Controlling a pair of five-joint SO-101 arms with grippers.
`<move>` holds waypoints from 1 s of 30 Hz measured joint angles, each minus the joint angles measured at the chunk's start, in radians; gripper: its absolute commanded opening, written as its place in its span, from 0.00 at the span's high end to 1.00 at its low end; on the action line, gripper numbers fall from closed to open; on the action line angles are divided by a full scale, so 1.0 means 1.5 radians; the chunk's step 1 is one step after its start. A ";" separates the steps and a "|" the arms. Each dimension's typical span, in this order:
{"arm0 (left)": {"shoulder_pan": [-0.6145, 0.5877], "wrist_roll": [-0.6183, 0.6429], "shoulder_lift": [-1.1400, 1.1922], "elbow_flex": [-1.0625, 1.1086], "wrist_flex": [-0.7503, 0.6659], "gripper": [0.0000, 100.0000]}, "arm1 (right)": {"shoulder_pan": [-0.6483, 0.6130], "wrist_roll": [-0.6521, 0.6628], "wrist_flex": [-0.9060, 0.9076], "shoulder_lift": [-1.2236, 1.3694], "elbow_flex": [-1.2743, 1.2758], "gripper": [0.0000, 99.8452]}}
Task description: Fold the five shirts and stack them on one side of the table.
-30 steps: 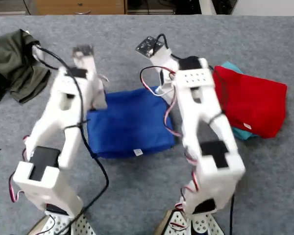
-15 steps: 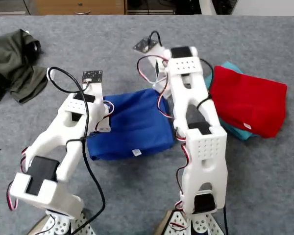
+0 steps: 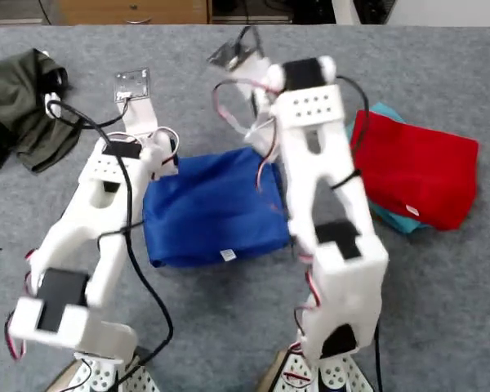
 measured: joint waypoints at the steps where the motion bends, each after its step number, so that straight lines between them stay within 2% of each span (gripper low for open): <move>1: -0.009 0.000 0.025 -0.006 -0.012 0.98 | -0.008 -0.007 -0.012 -0.035 0.056 1.00; 6: -0.040 0.001 0.140 -0.060 -0.028 0.98 | -0.010 -0.018 -0.150 -0.190 0.350 1.00; 10: -0.042 0.001 0.203 -0.107 -0.028 0.98 | -0.006 -0.017 -0.265 -0.223 0.545 1.00; 16: -0.042 0.001 0.221 -0.148 0.005 0.98 | 0.038 -0.002 -0.410 -0.176 0.674 1.00; 23: -0.043 0.002 0.221 -0.157 0.020 0.98 | 0.046 -0.002 -0.381 -0.174 0.666 1.00; 27: -0.043 0.002 0.215 -0.157 0.020 0.98 | 0.047 -0.002 -0.320 -0.262 0.645 1.00; 30: -0.043 0.002 0.174 -0.157 0.058 0.98 | 0.047 -0.002 -0.286 -0.357 0.640 1.00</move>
